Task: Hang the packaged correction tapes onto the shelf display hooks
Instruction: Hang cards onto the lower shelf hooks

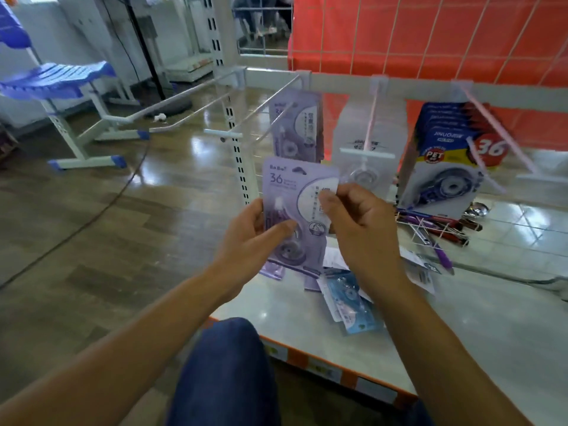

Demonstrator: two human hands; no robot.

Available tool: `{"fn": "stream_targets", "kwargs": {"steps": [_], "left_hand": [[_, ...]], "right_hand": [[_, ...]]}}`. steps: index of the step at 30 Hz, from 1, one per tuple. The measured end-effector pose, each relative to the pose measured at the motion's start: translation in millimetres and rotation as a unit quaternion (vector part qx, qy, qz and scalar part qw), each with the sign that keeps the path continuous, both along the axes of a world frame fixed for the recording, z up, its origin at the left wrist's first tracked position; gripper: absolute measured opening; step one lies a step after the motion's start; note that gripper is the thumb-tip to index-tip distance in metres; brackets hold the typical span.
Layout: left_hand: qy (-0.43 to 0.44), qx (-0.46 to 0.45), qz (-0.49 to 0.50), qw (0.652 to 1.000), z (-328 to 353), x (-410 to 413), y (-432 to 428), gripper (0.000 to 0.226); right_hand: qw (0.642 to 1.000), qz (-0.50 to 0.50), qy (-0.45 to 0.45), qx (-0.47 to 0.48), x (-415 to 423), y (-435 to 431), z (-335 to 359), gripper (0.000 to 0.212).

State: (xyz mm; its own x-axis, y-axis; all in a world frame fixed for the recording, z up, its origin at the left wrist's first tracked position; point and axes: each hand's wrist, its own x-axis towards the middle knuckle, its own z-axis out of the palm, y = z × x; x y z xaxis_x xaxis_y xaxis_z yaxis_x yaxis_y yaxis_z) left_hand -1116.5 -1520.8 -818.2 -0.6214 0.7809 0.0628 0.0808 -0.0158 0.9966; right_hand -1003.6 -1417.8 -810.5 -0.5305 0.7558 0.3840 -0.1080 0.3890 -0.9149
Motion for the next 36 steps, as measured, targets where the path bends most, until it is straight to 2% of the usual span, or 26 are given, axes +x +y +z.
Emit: {"fn": "stream_targets", "kwargs": {"steps": [4,7,11,18,20,24,28,31,32,35,36], "left_hand": [[0.019,0.029,0.027,0.999,6,-26,-14,0.022],[0.02,0.046,0.033,0.998,6,-39,-22,0.021],[0.028,0.056,0.034,0.997,4,-51,-28,0.023],[0.053,0.029,0.009,0.998,7,-66,-24,0.015],[0.059,0.016,0.012,0.998,5,-69,-20,0.022],[0.053,0.008,0.015,0.998,1,-69,-6,0.023],[0.049,0.0,0.03,0.998,-5,-76,11,0.016],[0.079,-0.002,0.045,0.996,-8,-86,30,0.015],[0.087,0.0,0.048,0.995,-8,-90,37,0.018],[0.096,0.0,0.041,0.994,-11,-104,62,0.049],[0.111,-0.006,0.029,0.993,-13,-109,72,0.047]], "right_hand": [[0.999,-0.004,-0.009,0.036,-28,-19,14,0.015],[0.997,-0.008,-0.025,0.069,-42,-29,20,0.024],[0.997,-0.019,-0.022,0.072,-56,-36,24,0.014],[0.996,-0.073,-0.012,0.043,-71,-32,20,0.017],[0.995,-0.087,-0.01,0.043,-75,-28,17,0.024],[0.995,-0.104,0.002,0.008,-81,-18,8,0.023],[0.993,-0.116,-0.017,0.004,-93,0,2,0.028],[0.989,-0.14,-0.034,0.015,-103,16,-1,0.033],[0.988,-0.148,-0.037,0.026,-107,21,-2,0.035],[0.982,-0.175,-0.052,0.055,-121,42,-1,0.032],[0.979,-0.187,-0.056,0.061,-127,50,-1,0.03]]}}
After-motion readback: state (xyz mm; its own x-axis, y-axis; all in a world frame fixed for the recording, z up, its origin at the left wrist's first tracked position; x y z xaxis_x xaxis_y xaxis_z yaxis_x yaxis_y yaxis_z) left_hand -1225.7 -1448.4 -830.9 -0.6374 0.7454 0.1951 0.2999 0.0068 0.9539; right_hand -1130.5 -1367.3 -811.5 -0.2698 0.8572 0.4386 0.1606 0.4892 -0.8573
